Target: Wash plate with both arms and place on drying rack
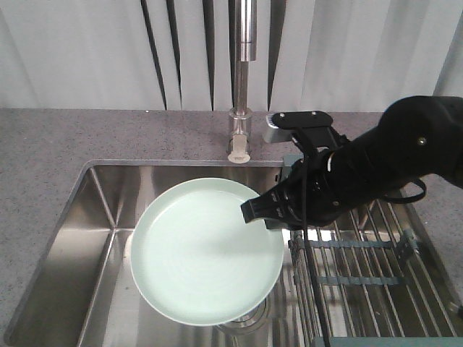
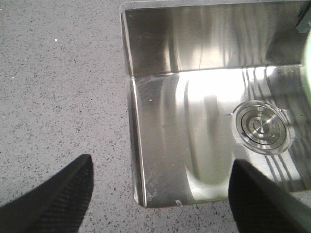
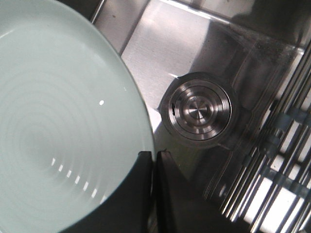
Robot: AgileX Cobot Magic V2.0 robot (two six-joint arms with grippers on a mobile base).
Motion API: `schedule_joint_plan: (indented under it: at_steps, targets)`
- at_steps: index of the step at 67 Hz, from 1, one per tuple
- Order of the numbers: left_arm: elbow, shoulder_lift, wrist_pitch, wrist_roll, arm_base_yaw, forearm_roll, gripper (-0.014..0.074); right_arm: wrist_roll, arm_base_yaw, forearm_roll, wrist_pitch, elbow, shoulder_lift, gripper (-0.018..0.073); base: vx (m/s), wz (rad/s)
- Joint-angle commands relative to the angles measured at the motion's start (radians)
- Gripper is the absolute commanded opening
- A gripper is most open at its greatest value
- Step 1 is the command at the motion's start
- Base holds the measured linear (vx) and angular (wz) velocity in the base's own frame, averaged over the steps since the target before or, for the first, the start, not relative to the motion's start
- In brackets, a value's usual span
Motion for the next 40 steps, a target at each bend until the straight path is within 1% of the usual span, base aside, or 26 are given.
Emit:
schedule_joint_plan:
  at_steps: [1,10,24,33,40]
  targets:
    - [-0.020,0.004,-0.056,-0.007,-0.001,0.003,0.0534,0.003,0.001,-0.009,-0.029,-0.090,0.012,-0.0001,0.00,0.00]
    - [-0.020,0.004,-0.056,-0.007,-0.001,0.003,0.0534,0.002,-0.005,-0.042,0.005,-0.184,0.078,-0.0001,0.00,0.00]
    - [-0.020,0.004,-0.056,-0.007,-0.001,0.003,0.0534,-0.043,-0.054,-0.064,0.065,-0.332,0.179,-0.0001,0.00,0.00]
    - [-0.020,0.004,-0.056,-0.007,-0.001,0.003,0.0534,-0.076,-0.101,-0.065,0.081,-0.387,0.216,-0.0001,0.00,0.00]
    - [-0.020,0.004,-0.056,-0.007,-0.001,0.003,0.0534,-0.102,-0.145,-0.062,0.084,-0.395,0.226,-0.0001,0.00,0.00]
